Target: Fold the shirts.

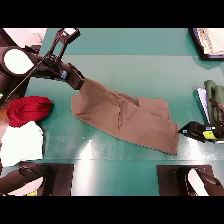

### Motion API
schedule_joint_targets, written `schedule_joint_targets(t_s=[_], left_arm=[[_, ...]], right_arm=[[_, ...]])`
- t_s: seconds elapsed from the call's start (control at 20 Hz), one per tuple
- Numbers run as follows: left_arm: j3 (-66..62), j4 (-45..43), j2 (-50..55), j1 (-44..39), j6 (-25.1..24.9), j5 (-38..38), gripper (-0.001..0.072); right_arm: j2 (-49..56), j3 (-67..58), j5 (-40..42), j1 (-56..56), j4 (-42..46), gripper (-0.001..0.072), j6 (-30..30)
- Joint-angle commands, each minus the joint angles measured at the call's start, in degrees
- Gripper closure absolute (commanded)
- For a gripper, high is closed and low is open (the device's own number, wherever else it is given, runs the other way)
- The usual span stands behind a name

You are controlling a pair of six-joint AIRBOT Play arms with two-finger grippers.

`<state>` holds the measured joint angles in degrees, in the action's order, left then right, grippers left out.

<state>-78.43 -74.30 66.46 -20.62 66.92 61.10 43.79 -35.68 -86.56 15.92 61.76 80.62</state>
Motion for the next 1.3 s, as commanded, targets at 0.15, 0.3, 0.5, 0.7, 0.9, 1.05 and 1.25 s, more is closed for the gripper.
schedule_joint_targets(t_s=[0.15,0.3,0.5,0.7,0.9,1.05,1.25], left_arm=[[-0.04,0.33,-0.17,0.2,0.7,2.49,0.0681],[0.13,0.33,-0.15,0.2,0.66,2.54,0.0681],[0.13,0.31,-0.17,0.2,0.66,2.6,0.0681],[0.13,0.33,-0.17,0.2,0.66,2.6,0.0681],[0.13,0.33,-0.17,0.2,0.66,2.71,0.0681],[0.13,0.33,-0.17,0.2,0.87,3.04,0.0681],[-0.94,-1.77,-0.74,0.22,6.49,1.99,0.0682]], right_arm=[[12.28,-0.81,8.5,2.4,-6.64,0.0279,-4.0],[15.98,-3.1,8.5,2.4,-6.8,0.0321,-4.7],[16.98,-3.39,7.91,2.4,-6.78,0.0425,-4.81],[17.0,-1.33,8.68,2.38,-6.8,0.0424,-4.83],[16.96,-1.38,10.45,2.4,-9.16,0.0426,-6.21],[16.96,-1.38,12.04,2.38,-12.44,0.0651,-10.21],[15.02,-3.23,11.93,2.4,-15.69,0.0688,-11.89]])
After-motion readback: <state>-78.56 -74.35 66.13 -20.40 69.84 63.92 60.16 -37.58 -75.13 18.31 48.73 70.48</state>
